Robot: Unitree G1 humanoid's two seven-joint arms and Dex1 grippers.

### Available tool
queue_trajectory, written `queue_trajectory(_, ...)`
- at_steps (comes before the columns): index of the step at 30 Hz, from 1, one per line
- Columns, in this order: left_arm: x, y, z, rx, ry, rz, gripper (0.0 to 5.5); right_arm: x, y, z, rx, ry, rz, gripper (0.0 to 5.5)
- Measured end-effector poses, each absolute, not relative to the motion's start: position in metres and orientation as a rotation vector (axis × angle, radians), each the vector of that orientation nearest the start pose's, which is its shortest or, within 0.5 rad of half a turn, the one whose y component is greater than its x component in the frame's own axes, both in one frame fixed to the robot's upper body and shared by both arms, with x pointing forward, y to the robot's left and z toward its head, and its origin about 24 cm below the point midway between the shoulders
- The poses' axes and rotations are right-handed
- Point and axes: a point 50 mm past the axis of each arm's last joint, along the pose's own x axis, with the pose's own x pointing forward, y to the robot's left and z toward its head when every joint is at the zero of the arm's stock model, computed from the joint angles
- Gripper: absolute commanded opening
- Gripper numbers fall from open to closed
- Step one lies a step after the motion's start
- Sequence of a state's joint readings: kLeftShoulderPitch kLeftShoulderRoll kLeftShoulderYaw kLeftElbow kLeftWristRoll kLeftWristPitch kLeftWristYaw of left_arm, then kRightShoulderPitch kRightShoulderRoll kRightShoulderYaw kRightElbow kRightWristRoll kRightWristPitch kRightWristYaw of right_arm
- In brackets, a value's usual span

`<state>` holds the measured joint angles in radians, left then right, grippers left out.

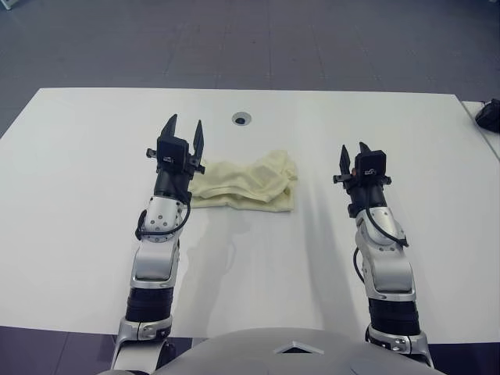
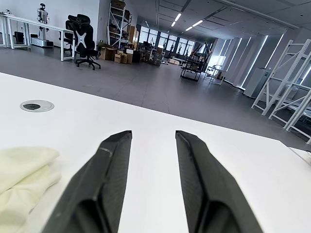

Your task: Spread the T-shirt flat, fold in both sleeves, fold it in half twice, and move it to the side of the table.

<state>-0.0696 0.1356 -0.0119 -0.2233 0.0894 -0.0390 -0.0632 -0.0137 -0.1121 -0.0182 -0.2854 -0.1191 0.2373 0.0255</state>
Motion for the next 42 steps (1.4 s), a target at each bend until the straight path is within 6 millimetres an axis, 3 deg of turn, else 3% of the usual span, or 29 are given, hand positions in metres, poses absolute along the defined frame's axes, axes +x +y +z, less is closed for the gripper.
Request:
queue_trajectory(6, 0.2565, 0.156, 0.112, 0.23, -0.317, -0.087, 0.58, 0.2517, -0.1703, 0.0894, -0.243, -0.057, -0.021, 0.03)
queue_trajectory(10, 0.2552, 0.1563, 0.1113, 0.23, -0.316, -0.086, 0.01, 0.2512, -0.1688, 0.089, -0.246, -0.06, -0.015, 0.0)
queue_trajectory(15, 0.255, 0.1565, 0.111, 0.23, -0.314, -0.086, 0.01, 0.251, -0.1689, 0.089, -0.246, -0.06, -0.015, 0.0)
queue_trajectory(17, 0.255, 0.1565, 0.1109, 0.23, -0.314, -0.086, 0.0, 0.2506, -0.1691, 0.0884, -0.246, -0.058, -0.016, 0.29)
queue_trajectory(21, 0.2553, 0.1568, 0.1102, 0.23, -0.306, -0.084, 0.67, 0.2503, -0.1693, 0.088, -0.245, -0.057, -0.025, 0.99)
queue_trajectory(22, 0.2554, 0.1571, 0.11, 0.23, -0.304, -0.083, 0.83, 0.2503, -0.1693, 0.088, -0.245, -0.057, -0.026, 0.76)
queue_trajectory(28, 0.2555, 0.1581, 0.11, 0.227, -0.303, -0.076, 0.02, 0.2503, -0.1693, 0.0888, -0.244, -0.066, -0.03, 0.0)
queue_trajectory(37, 0.2556, 0.1584, 0.1103, 0.228, -0.304, -0.076, 0.02, 0.251, -0.1687, 0.0883, -0.244, -0.064, -0.029, 0.0)
queue_trajectory(42, 0.2563, 0.1589, 0.1107, 0.229, -0.304, -0.073, 0.74, 0.2521, -0.1688, 0.0884, -0.245, -0.064, -0.03, 0.71)
